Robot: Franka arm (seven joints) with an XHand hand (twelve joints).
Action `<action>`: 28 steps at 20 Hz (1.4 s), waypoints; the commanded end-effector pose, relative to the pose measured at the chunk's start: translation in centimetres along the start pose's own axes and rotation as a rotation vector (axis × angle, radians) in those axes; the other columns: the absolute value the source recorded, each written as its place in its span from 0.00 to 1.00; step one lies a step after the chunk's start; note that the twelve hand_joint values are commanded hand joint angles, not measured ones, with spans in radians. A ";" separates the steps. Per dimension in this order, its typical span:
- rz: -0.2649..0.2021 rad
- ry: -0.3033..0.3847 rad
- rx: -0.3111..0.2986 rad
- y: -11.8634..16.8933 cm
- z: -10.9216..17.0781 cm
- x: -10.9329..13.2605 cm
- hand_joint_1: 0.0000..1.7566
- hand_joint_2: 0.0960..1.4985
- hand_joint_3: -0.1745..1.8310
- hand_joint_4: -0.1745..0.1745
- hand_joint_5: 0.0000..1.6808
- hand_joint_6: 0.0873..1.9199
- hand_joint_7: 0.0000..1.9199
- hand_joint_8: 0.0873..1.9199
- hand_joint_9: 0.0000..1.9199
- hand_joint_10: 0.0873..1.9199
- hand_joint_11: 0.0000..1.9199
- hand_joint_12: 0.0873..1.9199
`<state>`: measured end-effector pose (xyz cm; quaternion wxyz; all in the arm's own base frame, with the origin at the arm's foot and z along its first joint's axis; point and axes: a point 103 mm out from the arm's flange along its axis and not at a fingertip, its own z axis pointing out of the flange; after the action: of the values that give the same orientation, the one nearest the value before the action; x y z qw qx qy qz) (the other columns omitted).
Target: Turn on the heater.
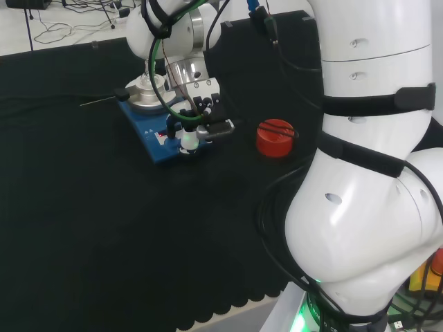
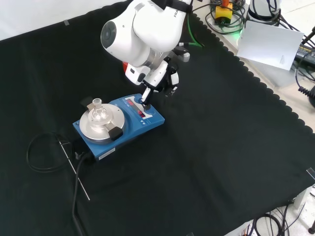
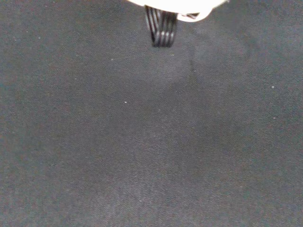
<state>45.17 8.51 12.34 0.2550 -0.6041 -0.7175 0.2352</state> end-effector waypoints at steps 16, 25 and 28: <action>0.008 -0.028 -0.059 -1.9 -3.1 0.2 0.81 0.43 0.60 0.21 0.15 0.35 0.86 0.71 0.91 0.67 0.70 0.65; 0.018 -0.046 -0.101 -3.3 -4.7 0.1 0.81 0.42 0.60 0.21 0.15 0.35 0.86 0.71 0.91 0.67 0.70 0.65; 0.017 -0.044 -0.103 -3.5 -4.7 0.0 0.81 0.42 0.60 0.21 0.15 0.35 0.86 0.71 0.91 0.67 0.70 0.65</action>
<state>45.73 8.30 17.97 0.2079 -0.6159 -0.7290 0.2145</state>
